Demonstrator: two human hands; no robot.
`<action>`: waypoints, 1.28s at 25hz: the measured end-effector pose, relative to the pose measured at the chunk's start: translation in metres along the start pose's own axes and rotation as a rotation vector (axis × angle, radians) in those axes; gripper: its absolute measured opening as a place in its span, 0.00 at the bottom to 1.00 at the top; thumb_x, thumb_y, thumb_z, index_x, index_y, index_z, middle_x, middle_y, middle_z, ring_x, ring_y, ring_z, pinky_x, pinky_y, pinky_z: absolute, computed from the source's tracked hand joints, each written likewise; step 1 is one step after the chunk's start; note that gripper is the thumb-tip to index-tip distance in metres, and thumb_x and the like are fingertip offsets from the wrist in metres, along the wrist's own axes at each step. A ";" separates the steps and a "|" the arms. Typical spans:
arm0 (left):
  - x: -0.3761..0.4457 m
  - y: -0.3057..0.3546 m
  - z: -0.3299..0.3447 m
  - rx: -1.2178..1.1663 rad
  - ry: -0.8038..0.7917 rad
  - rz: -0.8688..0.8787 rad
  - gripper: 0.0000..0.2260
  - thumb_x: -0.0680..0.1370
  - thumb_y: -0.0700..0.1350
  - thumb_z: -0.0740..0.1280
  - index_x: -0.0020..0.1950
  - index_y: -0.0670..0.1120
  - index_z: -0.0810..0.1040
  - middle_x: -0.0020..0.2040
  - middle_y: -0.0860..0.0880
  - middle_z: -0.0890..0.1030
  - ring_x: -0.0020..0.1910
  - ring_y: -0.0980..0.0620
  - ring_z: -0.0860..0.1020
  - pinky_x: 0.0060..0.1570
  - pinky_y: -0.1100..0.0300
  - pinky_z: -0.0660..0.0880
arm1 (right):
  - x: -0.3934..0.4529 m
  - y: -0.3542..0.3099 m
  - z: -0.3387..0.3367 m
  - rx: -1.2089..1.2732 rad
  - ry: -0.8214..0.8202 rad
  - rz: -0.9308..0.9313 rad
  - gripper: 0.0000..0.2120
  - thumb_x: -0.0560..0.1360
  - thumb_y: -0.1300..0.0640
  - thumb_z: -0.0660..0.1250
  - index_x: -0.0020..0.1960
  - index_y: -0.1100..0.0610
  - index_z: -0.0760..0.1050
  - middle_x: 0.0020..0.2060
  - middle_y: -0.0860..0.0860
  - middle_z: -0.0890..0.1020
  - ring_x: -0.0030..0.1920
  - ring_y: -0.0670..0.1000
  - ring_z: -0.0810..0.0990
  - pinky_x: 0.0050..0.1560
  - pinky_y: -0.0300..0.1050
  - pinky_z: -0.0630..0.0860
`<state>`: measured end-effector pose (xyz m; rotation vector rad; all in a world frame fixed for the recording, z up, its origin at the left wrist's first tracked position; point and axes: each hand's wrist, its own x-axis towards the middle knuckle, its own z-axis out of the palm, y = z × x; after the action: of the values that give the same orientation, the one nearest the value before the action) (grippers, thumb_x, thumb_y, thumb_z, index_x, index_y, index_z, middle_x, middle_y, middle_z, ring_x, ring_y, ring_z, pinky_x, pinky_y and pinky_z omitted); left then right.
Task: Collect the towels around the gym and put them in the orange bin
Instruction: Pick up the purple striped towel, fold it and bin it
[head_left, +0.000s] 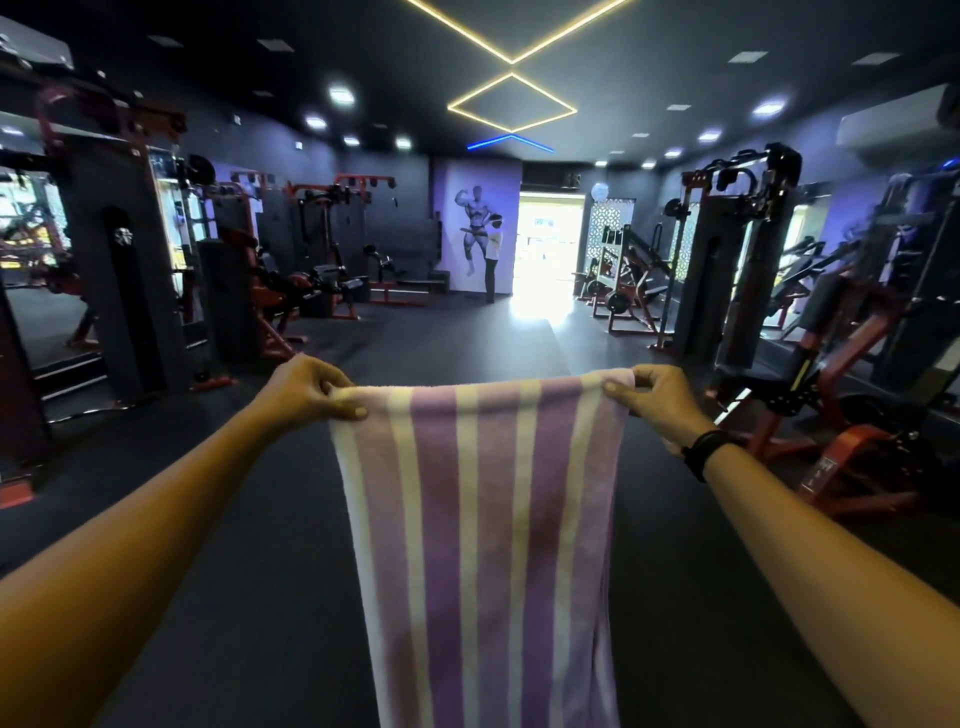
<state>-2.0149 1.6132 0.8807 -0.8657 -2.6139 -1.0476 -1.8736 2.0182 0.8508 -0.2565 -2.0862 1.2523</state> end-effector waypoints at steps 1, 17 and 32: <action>-0.001 -0.001 0.001 0.028 -0.041 0.010 0.07 0.66 0.46 0.79 0.39 0.46 0.83 0.31 0.52 0.77 0.33 0.56 0.73 0.32 0.65 0.66 | -0.001 0.004 0.000 -0.029 0.019 0.016 0.12 0.64 0.55 0.79 0.34 0.57 0.77 0.35 0.59 0.81 0.38 0.53 0.77 0.42 0.52 0.77; -0.021 0.017 0.027 -0.409 -0.619 -0.165 0.40 0.47 0.62 0.82 0.54 0.50 0.78 0.49 0.55 0.83 0.44 0.60 0.82 0.39 0.66 0.78 | -0.032 -0.024 0.005 0.094 -0.629 0.370 0.29 0.63 0.55 0.78 0.61 0.57 0.75 0.52 0.52 0.84 0.53 0.52 0.82 0.48 0.51 0.80; -0.022 0.008 0.005 -0.969 -0.313 -0.251 0.43 0.48 0.52 0.85 0.60 0.44 0.77 0.53 0.41 0.83 0.50 0.43 0.83 0.45 0.48 0.81 | -0.015 -0.040 0.021 0.464 -0.369 0.269 0.48 0.47 0.47 0.85 0.62 0.65 0.75 0.55 0.61 0.81 0.50 0.55 0.82 0.46 0.48 0.81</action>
<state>-1.9923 1.6115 0.8738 -0.9057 -2.3994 -2.5202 -1.8691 1.9757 0.8712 -0.0997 -2.0222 2.0317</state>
